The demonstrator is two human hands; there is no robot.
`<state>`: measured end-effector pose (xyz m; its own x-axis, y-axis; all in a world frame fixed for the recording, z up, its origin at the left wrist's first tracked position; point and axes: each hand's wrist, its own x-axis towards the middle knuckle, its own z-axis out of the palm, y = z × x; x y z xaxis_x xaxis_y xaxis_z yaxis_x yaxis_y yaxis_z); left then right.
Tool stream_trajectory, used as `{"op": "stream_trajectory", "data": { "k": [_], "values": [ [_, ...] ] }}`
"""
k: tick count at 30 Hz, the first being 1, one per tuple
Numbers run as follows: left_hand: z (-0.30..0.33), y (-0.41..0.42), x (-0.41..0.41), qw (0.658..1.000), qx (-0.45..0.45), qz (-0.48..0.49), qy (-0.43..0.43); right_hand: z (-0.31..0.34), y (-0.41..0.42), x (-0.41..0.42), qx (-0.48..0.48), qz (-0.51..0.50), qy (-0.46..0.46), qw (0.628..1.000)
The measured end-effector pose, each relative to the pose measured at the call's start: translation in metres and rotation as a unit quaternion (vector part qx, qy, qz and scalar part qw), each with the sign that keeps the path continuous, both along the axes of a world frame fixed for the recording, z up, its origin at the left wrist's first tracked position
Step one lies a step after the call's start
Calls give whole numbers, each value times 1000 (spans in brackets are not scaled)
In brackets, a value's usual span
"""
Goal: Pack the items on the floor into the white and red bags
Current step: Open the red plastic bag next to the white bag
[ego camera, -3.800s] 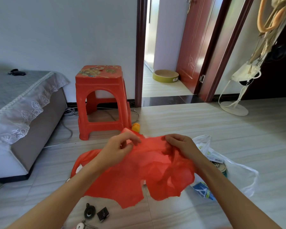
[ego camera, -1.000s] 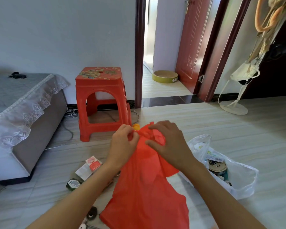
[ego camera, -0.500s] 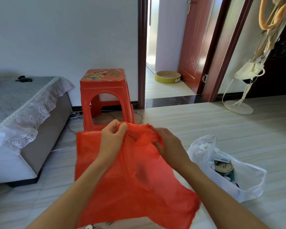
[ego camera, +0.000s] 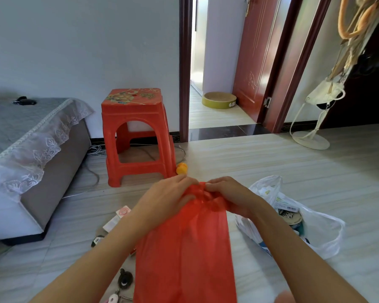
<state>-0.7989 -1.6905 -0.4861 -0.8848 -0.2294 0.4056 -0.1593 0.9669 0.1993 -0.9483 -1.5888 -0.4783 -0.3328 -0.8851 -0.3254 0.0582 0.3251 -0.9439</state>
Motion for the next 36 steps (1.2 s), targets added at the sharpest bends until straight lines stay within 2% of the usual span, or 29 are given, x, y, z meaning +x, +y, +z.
{"op": "stream_trajectory", "data": {
  "k": [1, 2, 4, 5, 8, 11, 12, 14, 15, 16, 17, 19, 20, 21, 22, 23, 27, 29, 30, 32, 33, 35, 36],
  "values": [
    [-1, -2, -2, 999, 52, 3, 0, 0, 2, 0, 10, 10, 2, 1000],
    [-4, -4, -3, 996, 85, 14, -4, -1, 3, 0, 24, 13, 43, 999],
    [-8, -9, -5, 992, 98, 77, -19, -2, 4, 0, 43, -4, 191, 981],
    [-11, -12, -5, 987, 97, 129, -19, -2, 6, -1, 40, -9, 237, 971],
    [-11, -19, -1, 959, 89, 268, 13, 3, 12, 6, 32, 13, 253, 967],
    [-7, -19, 1, 948, 100, 299, 45, -7, 7, 15, 9, -20, 307, 952],
    [-5, -18, 1, 948, 107, 295, 59, -10, 4, 18, 0, -56, 277, 959],
    [0, -16, 0, 945, 146, 280, 89, -8, -1, 13, -6, -136, 114, 984],
    [3, -18, 1, 937, 195, 276, 90, -7, -2, 6, -4, -175, 33, 984],
    [7, -21, 2, 918, 271, 274, 92, -5, 0, -2, 2, -207, -28, 978],
    [10, -25, 5, 880, 377, 272, 94, -4, 3, -10, 10, -226, -62, 972],
    [17, -33, 12, 763, 575, 275, 110, -4, 10, -21, 46, -225, -26, 973],
    [15, -38, 17, 726, 611, 294, 118, -7, 13, -25, 57, -243, 0, 968],
    [12, -43, 21, 716, 611, 315, 119, -8, 16, -28, 44, -259, 7, 965],
    [9, -44, 24, 726, 590, 334, 116, -10, 17, -33, 6, -279, -11, 960],
    [5, -46, 25, 742, 562, 347, 116, -9, 19, -34, -22, -305, 4, 952],
    [-3, -42, 21, 770, 498, 374, 139, 2, 11, -16, -68, -240, 282, 926],
    [-4, -38, 15, 776, 492, 363, 154, 4, 4, 0, -39, -183, 393, 900],
    [-3, -35, 12, 775, 502, 348, 166, -1, 1, 6, 13, -143, 464, 874],
    [1, -28, 8, 740, 566, 305, 198, -13, -5, 9, 112, -104, 555, 818],
    [4, -26, 7, 716, 599, 287, 215, -16, -6, 5, 144, -118, 563, 805],
    [9, -26, 9, 678, 632, 291, 236, -18, -5, -5, 141, -165, 546, 809],
    [11, -30, 12, 667, 639, 301, 239, -18, -4, -13, 108, -187, 507, 834]
  ]
}}
